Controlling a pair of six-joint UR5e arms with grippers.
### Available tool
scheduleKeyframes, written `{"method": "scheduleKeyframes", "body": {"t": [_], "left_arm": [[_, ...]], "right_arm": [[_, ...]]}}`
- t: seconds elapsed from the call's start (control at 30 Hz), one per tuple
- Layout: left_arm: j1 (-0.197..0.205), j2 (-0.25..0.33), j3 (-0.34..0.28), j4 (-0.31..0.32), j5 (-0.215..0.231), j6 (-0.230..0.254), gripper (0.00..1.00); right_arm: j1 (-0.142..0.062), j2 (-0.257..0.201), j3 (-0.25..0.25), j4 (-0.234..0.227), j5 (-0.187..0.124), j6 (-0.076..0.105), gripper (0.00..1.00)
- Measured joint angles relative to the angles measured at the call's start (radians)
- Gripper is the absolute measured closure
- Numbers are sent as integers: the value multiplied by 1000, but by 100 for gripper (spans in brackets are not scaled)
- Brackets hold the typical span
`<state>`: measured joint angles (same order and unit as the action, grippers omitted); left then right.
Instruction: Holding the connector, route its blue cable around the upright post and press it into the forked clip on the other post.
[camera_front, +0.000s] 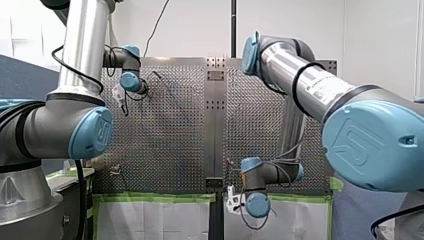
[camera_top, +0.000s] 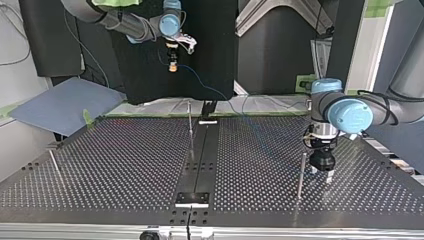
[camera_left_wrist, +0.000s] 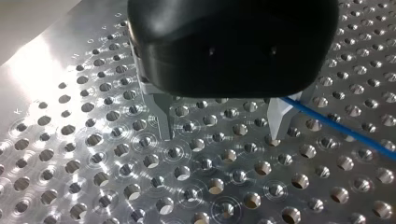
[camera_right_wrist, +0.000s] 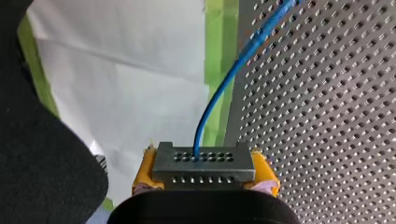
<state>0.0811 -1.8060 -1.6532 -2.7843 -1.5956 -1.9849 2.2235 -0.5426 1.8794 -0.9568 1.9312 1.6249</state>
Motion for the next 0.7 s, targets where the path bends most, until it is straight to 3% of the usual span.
{"method": "scheduleKeyframes", "body": {"t": [0.13,0.33,0.43,0.6,0.7], "left_arm": [[0,0,0,0,0,0,0],[-1,0,0,0,1,0,0],[-1,0,0,0,0,0,0],[-1,0,0,0,0,0,0],[-1,0,0,0,0,0,0]], "right_arm": [[-37,1,7,-7,-33,-11,100],[-96,1,7,-34,-89,-12,100],[-120,3,7,-40,-102,-14,100],[-136,4,5,-45,-110,-18,100],[-139,4,2,-46,-111,-32,100]]}}
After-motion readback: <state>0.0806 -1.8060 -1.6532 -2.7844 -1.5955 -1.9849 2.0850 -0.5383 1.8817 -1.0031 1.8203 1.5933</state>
